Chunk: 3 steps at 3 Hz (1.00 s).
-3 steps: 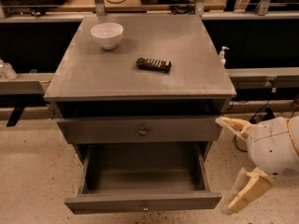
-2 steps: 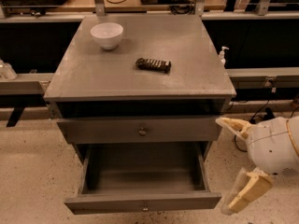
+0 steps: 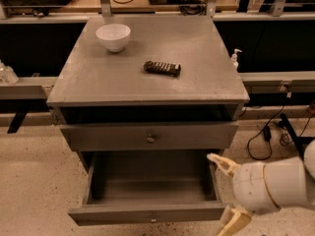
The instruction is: Close middle drawer
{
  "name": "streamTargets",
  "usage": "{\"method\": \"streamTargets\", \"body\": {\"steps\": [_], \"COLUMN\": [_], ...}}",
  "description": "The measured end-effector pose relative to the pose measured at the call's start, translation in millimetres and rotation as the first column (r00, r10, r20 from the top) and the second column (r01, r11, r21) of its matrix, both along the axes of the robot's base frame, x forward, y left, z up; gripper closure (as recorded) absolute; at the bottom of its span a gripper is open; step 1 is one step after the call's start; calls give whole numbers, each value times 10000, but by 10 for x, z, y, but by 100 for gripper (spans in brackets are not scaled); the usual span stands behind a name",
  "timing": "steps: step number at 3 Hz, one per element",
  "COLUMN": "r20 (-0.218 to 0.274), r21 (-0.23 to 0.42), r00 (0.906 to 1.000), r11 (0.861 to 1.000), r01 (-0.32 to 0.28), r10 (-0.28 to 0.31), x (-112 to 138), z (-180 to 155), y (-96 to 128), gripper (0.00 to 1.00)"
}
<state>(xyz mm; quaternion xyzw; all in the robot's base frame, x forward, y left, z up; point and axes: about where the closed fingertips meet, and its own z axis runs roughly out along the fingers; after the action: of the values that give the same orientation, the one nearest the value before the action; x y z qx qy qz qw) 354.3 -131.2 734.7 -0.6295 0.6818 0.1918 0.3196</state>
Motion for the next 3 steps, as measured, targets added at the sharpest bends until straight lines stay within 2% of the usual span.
{"method": "streamTargets", "body": {"steps": [1, 2, 3], "r20": [342, 603, 179], "r21": [664, 737, 774], "r00": [9994, 9971, 9975], "r11": [9977, 9960, 9946], "r01": [-129, -500, -695], "r10": [107, 456, 683], "x": [-117, -128, -133], "z": [-595, -690, -805], "y": [-138, -139, -100], "gripper": [0, 0, 0]}}
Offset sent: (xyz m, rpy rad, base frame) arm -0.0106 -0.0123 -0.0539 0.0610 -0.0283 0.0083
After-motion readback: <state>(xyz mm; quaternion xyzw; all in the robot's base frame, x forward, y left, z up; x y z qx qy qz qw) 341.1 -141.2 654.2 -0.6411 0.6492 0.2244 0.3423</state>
